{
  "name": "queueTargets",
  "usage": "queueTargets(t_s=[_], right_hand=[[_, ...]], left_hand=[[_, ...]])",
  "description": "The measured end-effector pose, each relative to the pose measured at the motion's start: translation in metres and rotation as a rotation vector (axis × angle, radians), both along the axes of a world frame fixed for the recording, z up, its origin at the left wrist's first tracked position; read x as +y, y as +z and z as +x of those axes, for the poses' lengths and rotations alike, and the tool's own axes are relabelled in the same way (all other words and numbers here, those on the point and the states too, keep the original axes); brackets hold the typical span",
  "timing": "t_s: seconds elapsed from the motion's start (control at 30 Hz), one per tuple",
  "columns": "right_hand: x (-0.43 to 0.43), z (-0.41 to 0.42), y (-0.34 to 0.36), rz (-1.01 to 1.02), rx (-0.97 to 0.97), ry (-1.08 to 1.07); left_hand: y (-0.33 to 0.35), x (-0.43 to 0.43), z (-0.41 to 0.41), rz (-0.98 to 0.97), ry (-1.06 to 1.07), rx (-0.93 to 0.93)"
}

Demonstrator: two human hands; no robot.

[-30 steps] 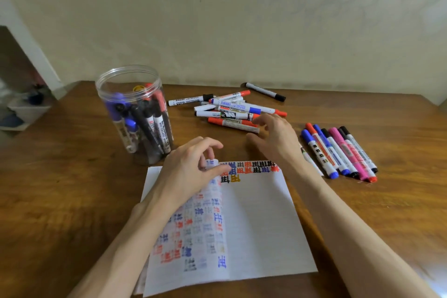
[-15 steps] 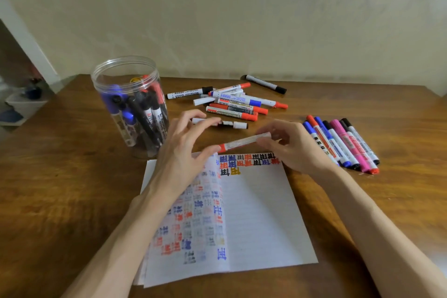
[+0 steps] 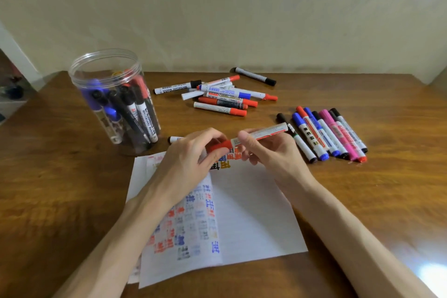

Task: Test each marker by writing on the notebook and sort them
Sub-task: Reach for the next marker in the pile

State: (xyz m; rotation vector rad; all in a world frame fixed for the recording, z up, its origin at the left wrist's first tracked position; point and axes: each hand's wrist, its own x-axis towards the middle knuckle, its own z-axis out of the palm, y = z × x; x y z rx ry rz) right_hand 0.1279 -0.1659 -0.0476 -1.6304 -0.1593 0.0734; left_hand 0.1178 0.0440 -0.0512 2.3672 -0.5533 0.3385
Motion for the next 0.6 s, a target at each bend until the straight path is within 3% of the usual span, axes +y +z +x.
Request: queueTargets(t_s=[0.6], right_hand=[[-0.004,-0.001,0.002,-0.012,-0.23,0.147]], left_hand=[[0.012,0.002,-0.004,-0.186,-0.116,0.253]])
